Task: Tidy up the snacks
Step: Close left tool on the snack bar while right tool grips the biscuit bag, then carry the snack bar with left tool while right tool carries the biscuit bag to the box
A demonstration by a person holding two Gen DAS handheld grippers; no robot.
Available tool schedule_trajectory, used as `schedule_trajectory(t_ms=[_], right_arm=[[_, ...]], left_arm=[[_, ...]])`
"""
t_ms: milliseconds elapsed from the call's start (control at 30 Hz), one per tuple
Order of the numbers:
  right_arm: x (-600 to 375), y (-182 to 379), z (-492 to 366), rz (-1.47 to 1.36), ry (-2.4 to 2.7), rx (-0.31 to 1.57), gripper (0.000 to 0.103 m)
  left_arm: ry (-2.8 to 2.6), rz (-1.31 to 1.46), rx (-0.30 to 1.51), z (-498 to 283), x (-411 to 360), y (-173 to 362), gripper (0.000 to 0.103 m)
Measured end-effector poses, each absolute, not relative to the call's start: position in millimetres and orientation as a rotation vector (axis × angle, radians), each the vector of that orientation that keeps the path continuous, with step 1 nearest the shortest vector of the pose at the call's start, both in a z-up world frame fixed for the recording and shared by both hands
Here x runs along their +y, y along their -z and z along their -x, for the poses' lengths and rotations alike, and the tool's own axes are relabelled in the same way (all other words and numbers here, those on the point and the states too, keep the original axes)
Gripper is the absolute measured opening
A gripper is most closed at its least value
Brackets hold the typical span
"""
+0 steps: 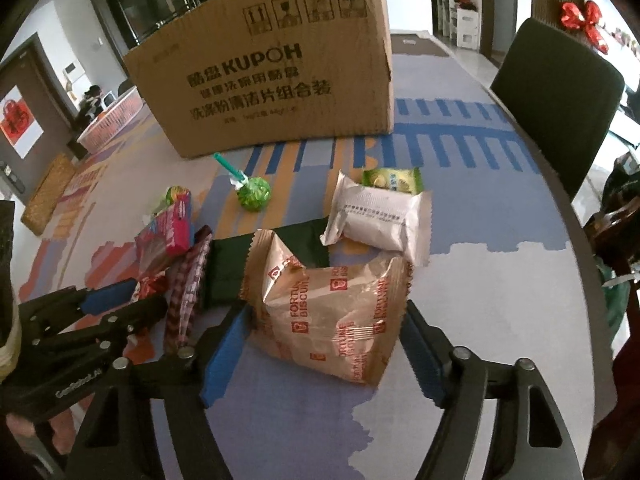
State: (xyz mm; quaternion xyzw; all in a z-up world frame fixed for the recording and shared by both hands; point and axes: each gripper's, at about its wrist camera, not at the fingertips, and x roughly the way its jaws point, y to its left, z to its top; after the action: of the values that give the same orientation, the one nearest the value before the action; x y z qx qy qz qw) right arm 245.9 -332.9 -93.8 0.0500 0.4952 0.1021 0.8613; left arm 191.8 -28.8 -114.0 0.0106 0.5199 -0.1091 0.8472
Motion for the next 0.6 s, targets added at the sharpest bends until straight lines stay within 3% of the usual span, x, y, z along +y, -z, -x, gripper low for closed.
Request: schedule_trajectory(t_ms=[100, 333, 600], right_arm=[[-329, 96, -246, -0.101, -0.228, 1.044, 0.063], [-324, 88, -238, -0.064, -0.235, 1.018, 0.052], [-327, 77, -228, -0.074, -0.240, 0.987, 0.050]], left_arm=[[0.246, -0.023, 1.101, -191, -29, 114, 0.023], [0.266, 0.010, 1.104, -185, -28, 111, 0.022], [0.272, 0.008, 1.026, -172, -29, 83, 0.022]])
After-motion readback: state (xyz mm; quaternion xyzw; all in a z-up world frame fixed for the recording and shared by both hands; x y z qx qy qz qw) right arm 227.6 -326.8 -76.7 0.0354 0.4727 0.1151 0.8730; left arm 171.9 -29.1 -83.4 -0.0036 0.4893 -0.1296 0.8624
